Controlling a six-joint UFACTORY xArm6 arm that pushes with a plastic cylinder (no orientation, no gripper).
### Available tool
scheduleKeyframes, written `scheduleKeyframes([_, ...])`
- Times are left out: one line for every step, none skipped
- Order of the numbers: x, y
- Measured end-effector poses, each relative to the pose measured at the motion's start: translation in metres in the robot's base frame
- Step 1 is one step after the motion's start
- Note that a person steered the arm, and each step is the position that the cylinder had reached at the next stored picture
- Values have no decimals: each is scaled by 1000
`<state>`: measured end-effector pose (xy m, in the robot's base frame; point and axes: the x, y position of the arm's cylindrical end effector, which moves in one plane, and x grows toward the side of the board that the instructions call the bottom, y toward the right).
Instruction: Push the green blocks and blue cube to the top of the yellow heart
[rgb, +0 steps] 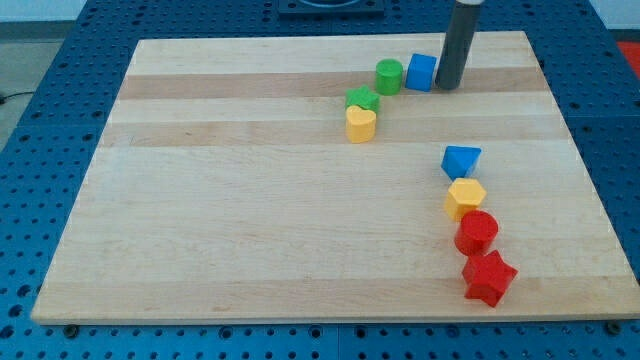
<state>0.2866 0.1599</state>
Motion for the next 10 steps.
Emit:
scheduleKeyframes([-27, -25])
scheduleKeyframes([-25, -50])
scheduleKeyframes([-26, -50])
scheduleKeyframes([-7, -58])
scheduleKeyframes([2, -71])
scheduleKeyframes([24, -33])
scheduleKeyframes([61, -43])
scheduleKeyframes([31, -64])
scheduleKeyframes([6, -89])
scheduleKeyframes([-10, -76])
